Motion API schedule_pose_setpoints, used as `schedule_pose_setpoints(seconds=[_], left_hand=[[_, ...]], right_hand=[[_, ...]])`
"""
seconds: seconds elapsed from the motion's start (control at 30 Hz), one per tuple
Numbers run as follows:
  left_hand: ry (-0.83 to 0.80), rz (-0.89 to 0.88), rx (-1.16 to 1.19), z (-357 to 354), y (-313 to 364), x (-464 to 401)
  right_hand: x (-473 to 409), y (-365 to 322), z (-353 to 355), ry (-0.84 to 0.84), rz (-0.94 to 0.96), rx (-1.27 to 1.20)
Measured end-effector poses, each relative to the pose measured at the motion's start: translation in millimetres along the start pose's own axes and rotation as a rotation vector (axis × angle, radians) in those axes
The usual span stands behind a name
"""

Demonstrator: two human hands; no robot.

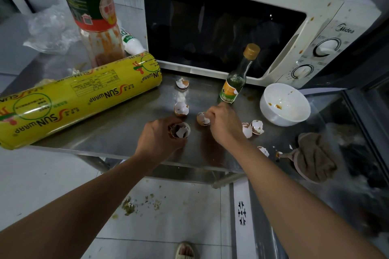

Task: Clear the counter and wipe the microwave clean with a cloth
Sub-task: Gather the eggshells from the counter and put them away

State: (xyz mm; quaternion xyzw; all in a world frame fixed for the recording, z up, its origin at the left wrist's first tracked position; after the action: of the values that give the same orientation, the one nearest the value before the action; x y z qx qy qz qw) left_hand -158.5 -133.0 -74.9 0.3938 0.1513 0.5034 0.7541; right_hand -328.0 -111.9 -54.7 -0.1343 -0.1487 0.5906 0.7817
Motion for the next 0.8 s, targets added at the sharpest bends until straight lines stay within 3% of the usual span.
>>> schedule_pose_setpoints(seconds=[0.17,0.27,0.57,0.8], left_hand=[[-0.027,0.004,-0.023,-6,5,-3],[-0.052,-0.011,-0.036,-13,11,-3],[-0.070,-0.118,-0.070,-34,45,2],[-0.096,-0.143,-0.069,-56,62,-2]], right_hand=[[17,19,13,0.161,-0.076,-0.147],[31,36,22,0.136,-0.104,-0.191],[93,130,66,0.197,-0.418,-0.082],[107,176,73,0.114,-0.456,0.049]])
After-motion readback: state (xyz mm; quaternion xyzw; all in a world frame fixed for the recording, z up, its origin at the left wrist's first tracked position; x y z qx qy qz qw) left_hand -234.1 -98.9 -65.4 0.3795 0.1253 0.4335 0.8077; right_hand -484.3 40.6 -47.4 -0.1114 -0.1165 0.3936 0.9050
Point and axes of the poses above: each hand's wrist, its own x-axis away from the middle knuckle, its own z-axis out of the back of the hand, y = z × x, the point moved 7 cm from there along -x, towards the middle knuckle, and after that the axes turned 6 degrees about -y, right-handed, at the moved point
